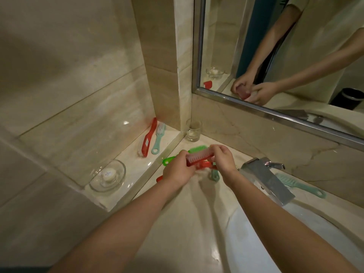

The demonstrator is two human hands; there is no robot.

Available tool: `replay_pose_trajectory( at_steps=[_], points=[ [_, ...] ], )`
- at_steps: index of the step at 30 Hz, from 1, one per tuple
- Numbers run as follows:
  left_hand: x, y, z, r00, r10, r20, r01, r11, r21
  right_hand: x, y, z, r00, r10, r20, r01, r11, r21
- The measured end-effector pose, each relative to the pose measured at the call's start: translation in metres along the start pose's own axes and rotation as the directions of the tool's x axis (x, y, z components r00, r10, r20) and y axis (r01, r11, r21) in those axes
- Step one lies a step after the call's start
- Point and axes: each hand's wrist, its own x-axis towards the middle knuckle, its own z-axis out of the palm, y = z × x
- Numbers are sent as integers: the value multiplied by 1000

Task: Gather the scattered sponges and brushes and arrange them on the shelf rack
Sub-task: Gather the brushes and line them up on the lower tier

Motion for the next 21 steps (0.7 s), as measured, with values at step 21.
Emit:
replay_pose_trajectory(
  at_steps=[21],
  points=[
    [118, -11, 45, 998, -63, 22, 58, 982, 182, 86, 19, 5, 976, 201, 79, -199, 979, -32]
  ],
)
